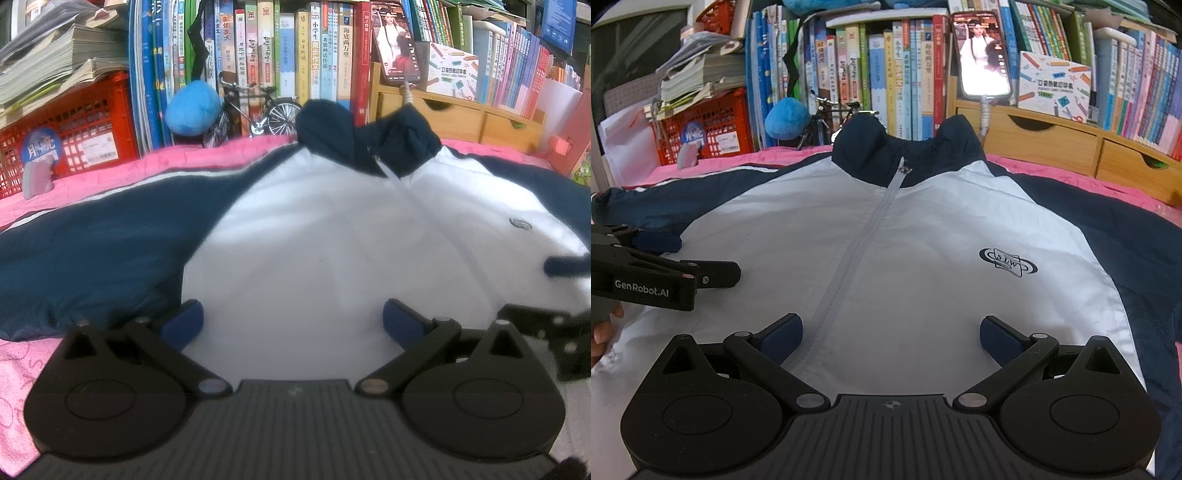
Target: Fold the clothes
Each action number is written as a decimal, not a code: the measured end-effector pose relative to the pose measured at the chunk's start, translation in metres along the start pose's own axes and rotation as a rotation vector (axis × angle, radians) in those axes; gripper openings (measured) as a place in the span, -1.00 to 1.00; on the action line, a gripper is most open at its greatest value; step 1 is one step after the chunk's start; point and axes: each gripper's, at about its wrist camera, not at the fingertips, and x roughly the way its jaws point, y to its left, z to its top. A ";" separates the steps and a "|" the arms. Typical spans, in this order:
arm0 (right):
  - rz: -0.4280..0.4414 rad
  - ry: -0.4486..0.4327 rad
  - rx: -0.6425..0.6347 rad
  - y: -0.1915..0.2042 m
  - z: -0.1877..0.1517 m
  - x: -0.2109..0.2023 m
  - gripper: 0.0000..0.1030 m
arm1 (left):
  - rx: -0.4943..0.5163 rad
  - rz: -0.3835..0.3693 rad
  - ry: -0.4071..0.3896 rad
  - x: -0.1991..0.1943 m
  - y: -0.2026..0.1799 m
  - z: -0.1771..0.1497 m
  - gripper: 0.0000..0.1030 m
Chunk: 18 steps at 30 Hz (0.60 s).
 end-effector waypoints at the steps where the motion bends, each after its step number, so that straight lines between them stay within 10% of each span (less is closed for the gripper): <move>1: 0.016 0.002 -0.006 -0.005 0.001 0.001 1.00 | 0.000 -0.001 0.000 0.000 0.000 0.000 1.00; 18: -0.634 0.000 0.500 -0.288 0.001 -0.027 1.00 | -0.002 -0.004 -0.004 0.001 0.000 -0.001 1.00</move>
